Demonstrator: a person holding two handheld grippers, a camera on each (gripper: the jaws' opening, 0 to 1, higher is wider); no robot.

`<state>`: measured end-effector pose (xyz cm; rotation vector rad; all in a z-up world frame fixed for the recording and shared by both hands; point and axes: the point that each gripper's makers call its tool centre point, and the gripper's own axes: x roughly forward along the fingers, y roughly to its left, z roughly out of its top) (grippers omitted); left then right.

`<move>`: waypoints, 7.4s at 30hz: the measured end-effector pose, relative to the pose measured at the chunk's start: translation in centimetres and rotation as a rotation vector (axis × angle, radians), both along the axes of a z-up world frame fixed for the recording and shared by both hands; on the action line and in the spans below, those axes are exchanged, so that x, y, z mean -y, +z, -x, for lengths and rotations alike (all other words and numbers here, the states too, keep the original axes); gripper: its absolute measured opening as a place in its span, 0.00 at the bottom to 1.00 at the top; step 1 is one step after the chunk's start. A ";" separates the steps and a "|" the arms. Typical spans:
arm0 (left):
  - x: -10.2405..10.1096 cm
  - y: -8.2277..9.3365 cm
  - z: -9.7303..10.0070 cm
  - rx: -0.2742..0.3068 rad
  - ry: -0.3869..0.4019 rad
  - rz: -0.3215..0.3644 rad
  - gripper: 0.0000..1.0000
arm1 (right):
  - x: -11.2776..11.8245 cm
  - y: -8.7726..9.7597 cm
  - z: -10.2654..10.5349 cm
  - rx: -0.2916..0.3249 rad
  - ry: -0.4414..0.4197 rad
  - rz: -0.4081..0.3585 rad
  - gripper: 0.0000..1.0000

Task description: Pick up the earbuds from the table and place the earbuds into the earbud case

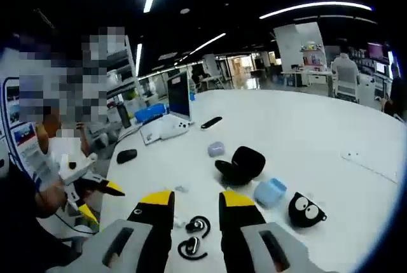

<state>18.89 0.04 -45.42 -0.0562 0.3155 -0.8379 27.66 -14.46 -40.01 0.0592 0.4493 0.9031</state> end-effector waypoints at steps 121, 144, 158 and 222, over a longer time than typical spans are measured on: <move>-7.3 -2.4 4.7 -0.132 0.086 0.035 0.69 | -7.6 -11.1 -20.4 -0.185 0.264 0.525 0.38; -7.0 -2.3 5.6 -0.118 0.087 0.022 0.68 | -7.3 -8.7 -19.2 -0.152 0.242 0.451 0.06; -6.1 -1.9 6.3 -0.112 0.059 0.032 0.69 | -7.0 -6.1 -14.7 -0.105 0.288 0.469 0.06; 6.7 -1.9 6.2 -0.132 -0.199 -0.014 0.68 | 1.0 -7.8 8.0 0.116 0.515 0.477 0.18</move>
